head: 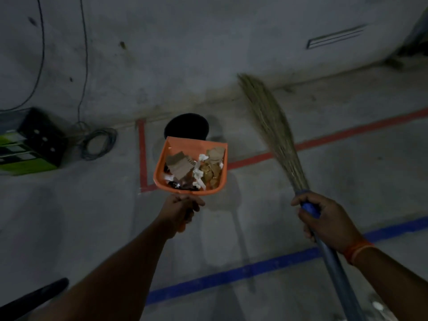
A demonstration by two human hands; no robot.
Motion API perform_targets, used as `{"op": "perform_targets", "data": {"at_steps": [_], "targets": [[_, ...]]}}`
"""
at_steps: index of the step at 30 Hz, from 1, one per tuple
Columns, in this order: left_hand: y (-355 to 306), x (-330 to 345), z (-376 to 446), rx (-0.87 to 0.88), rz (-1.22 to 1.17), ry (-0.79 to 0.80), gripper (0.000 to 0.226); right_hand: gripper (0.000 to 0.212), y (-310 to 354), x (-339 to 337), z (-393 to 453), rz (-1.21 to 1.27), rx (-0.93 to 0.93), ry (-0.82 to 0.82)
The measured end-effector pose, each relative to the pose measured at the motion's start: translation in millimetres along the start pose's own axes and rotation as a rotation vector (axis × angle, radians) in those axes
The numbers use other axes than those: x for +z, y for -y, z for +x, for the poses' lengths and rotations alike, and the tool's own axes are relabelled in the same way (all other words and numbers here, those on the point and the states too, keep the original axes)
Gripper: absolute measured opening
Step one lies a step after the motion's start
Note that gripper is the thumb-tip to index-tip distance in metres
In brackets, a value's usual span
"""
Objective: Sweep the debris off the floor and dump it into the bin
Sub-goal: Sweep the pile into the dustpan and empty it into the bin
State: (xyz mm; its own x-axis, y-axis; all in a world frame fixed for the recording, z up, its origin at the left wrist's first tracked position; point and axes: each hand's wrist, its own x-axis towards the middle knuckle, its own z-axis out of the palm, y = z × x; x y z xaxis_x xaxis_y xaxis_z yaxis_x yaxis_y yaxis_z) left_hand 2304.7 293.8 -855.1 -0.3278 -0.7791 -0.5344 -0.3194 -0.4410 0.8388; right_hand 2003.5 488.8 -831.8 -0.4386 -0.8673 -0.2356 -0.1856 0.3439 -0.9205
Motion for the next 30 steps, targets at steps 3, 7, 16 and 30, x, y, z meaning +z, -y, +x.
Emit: {"op": "perform_targets", "data": {"at_steps": [3,7,16,30], "targets": [[-25.6,-26.7,54.0,-0.039,0.038,-0.042,0.024,0.022,12.7,17.2,48.1,-0.01,0.013,0.035],[-58.4,-54.2,134.0,-0.057,0.064,-0.106,0.025,0.026,26.1,43.9,116.8,-0.03,0.058,0.075],[-105.8,-113.8,311.0,-0.174,0.258,-0.105,0.025,0.025,38.1,112.0,252.6,-0.009,0.132,0.051],[-119.3,-120.6,407.5,-0.229,0.683,-0.148,0.01,0.029,33.3,128.4,303.6,0.033,0.248,0.041]]}}
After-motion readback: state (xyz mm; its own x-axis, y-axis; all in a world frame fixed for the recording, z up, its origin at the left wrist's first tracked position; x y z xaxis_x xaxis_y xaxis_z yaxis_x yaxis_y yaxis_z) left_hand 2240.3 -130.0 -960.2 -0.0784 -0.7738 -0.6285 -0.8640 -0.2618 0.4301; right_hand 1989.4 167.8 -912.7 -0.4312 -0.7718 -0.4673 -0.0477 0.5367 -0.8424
